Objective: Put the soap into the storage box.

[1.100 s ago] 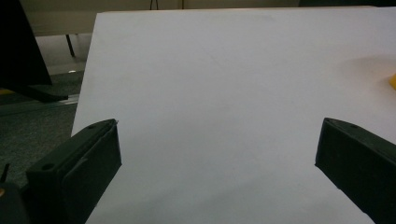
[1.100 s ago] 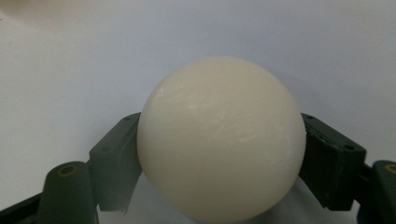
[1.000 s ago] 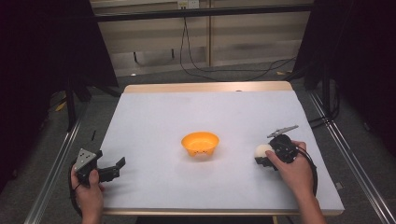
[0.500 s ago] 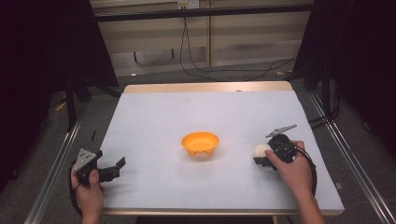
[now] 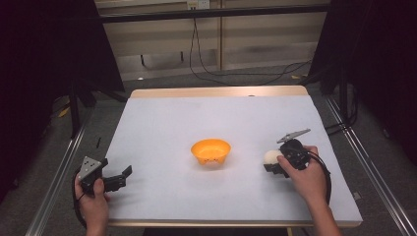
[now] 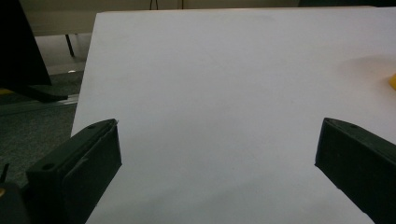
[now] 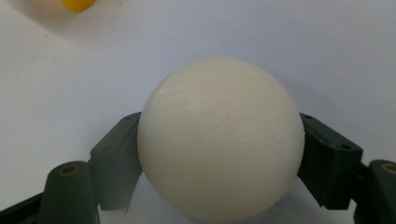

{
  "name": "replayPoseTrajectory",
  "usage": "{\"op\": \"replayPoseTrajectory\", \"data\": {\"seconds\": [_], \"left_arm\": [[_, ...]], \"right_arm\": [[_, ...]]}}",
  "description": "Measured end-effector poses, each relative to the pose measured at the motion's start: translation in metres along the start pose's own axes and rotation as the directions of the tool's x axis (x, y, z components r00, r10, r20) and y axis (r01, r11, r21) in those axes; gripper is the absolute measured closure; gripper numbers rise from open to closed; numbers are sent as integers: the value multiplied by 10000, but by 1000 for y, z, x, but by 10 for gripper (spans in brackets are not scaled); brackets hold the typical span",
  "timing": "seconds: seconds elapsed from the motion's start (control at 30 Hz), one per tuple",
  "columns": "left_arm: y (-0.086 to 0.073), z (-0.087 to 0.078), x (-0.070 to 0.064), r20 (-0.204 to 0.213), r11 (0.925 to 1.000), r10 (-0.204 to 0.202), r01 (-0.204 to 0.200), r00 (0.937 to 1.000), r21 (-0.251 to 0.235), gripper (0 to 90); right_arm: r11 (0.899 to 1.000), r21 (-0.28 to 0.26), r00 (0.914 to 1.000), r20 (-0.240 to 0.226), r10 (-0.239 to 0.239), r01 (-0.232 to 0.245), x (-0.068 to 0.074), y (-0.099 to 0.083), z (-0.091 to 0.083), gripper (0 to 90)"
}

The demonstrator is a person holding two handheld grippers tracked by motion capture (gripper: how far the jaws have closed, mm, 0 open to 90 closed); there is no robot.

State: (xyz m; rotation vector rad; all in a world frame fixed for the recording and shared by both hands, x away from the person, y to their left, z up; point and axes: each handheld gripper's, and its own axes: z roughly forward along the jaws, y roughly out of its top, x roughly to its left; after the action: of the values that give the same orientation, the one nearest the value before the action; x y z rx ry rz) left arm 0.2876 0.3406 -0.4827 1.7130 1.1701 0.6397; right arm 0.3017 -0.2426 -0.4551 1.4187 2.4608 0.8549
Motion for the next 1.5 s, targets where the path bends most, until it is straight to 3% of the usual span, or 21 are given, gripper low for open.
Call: {"op": "replayPoseTrajectory", "data": {"seconds": [1.5], "left_arm": [[1, 2, 1, -7, 9999, -18, 19, 10000, 125, 2]], "right_arm": [[9962, -145, 9957, -333, -863, 859, 28, 49, -4, 238]]}}
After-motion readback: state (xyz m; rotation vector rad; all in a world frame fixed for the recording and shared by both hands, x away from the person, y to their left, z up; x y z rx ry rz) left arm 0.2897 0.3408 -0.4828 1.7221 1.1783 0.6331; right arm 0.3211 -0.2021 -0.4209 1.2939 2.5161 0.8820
